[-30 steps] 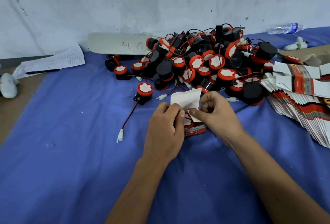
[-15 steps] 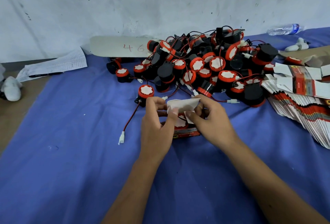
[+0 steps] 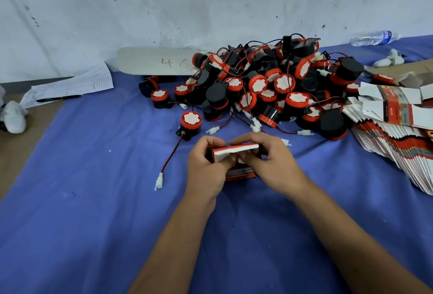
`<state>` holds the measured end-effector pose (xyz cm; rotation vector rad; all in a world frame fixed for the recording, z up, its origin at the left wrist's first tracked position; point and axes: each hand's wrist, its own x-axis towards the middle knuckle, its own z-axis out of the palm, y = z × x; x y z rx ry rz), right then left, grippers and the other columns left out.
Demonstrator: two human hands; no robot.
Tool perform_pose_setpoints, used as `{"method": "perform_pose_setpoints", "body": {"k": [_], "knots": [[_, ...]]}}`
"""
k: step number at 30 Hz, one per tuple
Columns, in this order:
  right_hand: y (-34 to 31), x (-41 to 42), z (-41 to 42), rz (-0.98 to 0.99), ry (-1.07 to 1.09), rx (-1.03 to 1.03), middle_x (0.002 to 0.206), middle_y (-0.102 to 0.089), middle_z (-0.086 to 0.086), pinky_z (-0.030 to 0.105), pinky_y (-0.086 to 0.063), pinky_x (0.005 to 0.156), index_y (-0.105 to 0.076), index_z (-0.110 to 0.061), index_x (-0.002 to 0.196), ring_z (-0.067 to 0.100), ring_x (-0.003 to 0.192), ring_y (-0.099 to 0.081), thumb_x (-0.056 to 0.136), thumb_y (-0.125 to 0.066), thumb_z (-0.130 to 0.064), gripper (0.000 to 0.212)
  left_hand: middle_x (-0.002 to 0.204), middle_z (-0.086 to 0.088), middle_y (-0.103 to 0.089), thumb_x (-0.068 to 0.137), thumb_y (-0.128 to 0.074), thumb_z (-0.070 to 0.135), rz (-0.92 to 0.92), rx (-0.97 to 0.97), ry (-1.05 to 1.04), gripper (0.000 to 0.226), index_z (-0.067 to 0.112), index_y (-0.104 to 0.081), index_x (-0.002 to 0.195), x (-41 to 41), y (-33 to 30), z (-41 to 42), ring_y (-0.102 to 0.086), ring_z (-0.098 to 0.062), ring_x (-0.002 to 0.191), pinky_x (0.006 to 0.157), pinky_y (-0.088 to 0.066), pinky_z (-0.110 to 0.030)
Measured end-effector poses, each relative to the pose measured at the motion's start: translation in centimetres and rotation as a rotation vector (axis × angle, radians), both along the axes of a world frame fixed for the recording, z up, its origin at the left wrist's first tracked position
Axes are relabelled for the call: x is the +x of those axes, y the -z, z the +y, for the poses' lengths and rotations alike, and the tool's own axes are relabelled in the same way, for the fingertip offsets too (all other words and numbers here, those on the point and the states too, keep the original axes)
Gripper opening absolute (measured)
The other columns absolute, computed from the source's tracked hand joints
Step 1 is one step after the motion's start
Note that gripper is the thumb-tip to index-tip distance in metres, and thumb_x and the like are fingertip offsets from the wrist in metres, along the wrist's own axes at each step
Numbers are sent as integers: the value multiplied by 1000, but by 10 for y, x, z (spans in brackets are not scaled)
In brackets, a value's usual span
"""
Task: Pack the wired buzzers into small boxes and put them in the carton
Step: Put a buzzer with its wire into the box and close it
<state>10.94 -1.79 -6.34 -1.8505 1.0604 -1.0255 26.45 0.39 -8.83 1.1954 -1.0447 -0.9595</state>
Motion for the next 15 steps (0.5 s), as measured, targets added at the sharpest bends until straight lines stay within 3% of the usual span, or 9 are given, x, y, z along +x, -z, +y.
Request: {"method": "perform_pose_setpoints", "body": {"k": [3,5,8,12,15], "knots": [[-2,-4,1,128,-63,-5,106,-59,4,14,-45,81,-72,-34,121,8,93,-54,94,-62,-1,44,99,1,-75,85,-64,-17,55,0,-10,41,23,-67,82,-2,2,-1,-73,-20,93,70,-58,-26],[-1,-6,1,142,-112,30,110,-46,4,13,-45,84,-68,-42,123,7,98,-51,94,-67,-20,37,100,2,-76,82,-56,-21,35,-8,-11,47,25,-67,78,-3,4,0,-73,-20,93,68,-59,-27],[1,-8,1,136,-141,38,120,-39,-2,16,-45,91,-65,-51,121,2,112,-48,91,-61,-52,30,99,3,-76,80,-61,-16,-72,-57,11,35,18,-68,83,0,2,2,-73,-17,90,68,-60,-27],[4,-9,-5,216,-133,-55,129,-50,-8,36,-48,100,-68,-31,130,10,127,-47,102,-57,-40,32,97,10,-77,80,-81,-3,-269,-146,90,20,14,-74,89,19,-5,1,-72,-7,93,74,-57,-20],[7,-10,-8,219,-152,-88,126,-57,-10,38,-50,99,-69,-26,130,12,124,-53,101,-62,-32,31,109,11,-77,82,-85,5,-377,-150,230,24,17,-78,101,41,-11,2,-70,-7,109,88,-56,-22]]}}
